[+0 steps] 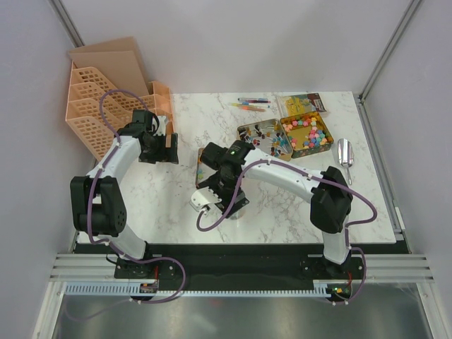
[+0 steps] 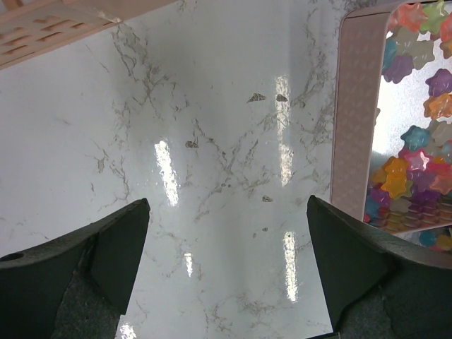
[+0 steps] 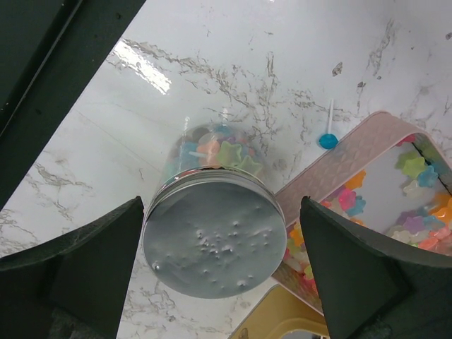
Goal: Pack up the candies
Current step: Screw the bottle lid onto the packing bottle.
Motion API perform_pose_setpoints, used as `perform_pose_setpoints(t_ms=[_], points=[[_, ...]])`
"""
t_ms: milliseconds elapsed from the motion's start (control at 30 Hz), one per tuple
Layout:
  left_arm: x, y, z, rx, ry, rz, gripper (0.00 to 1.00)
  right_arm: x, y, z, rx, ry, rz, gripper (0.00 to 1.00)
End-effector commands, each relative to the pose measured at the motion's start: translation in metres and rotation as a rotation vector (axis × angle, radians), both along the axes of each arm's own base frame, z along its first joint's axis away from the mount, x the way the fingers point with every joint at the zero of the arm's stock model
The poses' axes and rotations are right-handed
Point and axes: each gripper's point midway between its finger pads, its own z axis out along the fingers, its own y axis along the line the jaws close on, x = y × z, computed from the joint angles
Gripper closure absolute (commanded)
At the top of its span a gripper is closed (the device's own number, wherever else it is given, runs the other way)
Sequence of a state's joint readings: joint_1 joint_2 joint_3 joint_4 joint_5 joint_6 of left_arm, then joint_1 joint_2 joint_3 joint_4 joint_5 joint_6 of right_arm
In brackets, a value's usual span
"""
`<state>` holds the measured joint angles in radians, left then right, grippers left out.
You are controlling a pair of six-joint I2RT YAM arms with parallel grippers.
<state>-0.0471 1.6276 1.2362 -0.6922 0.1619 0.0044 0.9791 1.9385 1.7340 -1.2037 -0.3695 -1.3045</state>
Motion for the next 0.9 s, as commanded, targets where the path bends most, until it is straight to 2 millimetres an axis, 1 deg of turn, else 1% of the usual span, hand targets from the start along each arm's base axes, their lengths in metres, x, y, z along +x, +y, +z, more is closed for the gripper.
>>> perform_pose_setpoints(t_ms=[0, 100, 133, 200, 300, 333, 367, 400, 433, 467, 500, 533, 567, 600, 633, 667, 700, 733, 800, 867], points=[[0.005, -0.002, 0.017, -0.030, -0.059, 0.021, 0.01, -0.006, 0.016, 0.036, 0.112, -0.011, 0.011, 0.02], [0.005, -0.001, 0.020, -0.027, -0.069, 0.021, 0.01, -0.005, 0.009, 0.043, 0.095, -0.040, 0.005, 0.02], [0.004, -0.001, 0.018, -0.026, -0.063, 0.020, 0.01, -0.005, 0.005, 0.048, 0.097, -0.052, 0.005, 0.02], [0.003, -0.002, 0.017, -0.028, -0.060, 0.021, 0.01, -0.005, -0.001, 0.046, 0.078, -0.061, -0.001, 0.03], [0.003, -0.001, 0.015, -0.026, -0.053, 0.021, 0.02, -0.001, -0.007, 0.047, 0.066, -0.081, -0.021, 0.14], [0.002, -0.001, 0.016, -0.026, -0.055, 0.021, 0.03, 0.001, -0.008, 0.047, 0.060, -0.082, -0.036, 0.29], [0.001, -0.001, 0.014, -0.024, -0.052, 0.014, 0.04, 0.002, -0.009, 0.044, 0.052, -0.080, -0.044, 0.39], [-0.002, -0.003, 0.012, -0.033, -0.046, 0.000, 0.07, 0.003, -0.010, 0.042, 0.039, -0.079, -0.051, 0.46], [-0.004, -0.008, 0.014, -0.049, -0.054, -0.034, 0.15, 0.004, -0.012, 0.038, 0.021, -0.080, -0.065, 0.57], [-0.011, -0.010, 0.008, -0.043, -0.056, -0.109, 0.18, 0.004, -0.013, 0.031, 0.002, -0.072, -0.070, 0.63], [-0.016, -0.020, 0.009, -0.089, -0.073, -0.177, 0.21, 0.004, -0.016, 0.024, -0.022, -0.066, -0.078, 0.70], [-0.019, -0.025, 0.021, -0.100, -0.137, -0.233, 0.23, 0.007, -0.017, 0.016, -0.045, -0.066, -0.089, 0.79], [-0.024, -0.027, 0.013, -0.082, -0.180, -0.317, 0.22, 0.007, -0.019, 0.008, -0.067, -0.058, -0.101, 0.82], [-0.030, -0.035, 0.020, -0.114, -0.221, -0.384, 0.20, 0.006, -0.023, -0.002, -0.091, -0.048, -0.103, 0.85], [-0.034, -0.039, 0.022, -0.117, -0.247, -0.436, 0.16, 0.005, -0.024, -0.010, -0.105, -0.044, -0.109, 0.92], [-0.041, -0.040, 0.026, -0.099, -0.287, -0.503, 0.14, 0.005, -0.026, -0.019, -0.116, -0.024, -0.126, 0.95], [-0.044, -0.041, 0.028, -0.099, -0.306, -0.525, 0.13, -0.002, -0.035, -0.033, -0.151, 0.000, -0.121, 0.96], [-0.046, -0.041, 0.030, -0.093, -0.318, -0.539, 0.11, -0.003, -0.036, -0.039, -0.156, 0.009, -0.125, 1.00], [-0.049, -0.041, 0.037, -0.088, -0.332, -0.545, 0.10, 0.000, -0.034, -0.035, -0.153, -0.003, -0.154, 1.00], [-0.052, -0.042, 0.043, -0.083, -0.345, -0.561, 0.10, 0.010, -0.034, -0.020, -0.124, -0.048, -0.170, 1.00]])
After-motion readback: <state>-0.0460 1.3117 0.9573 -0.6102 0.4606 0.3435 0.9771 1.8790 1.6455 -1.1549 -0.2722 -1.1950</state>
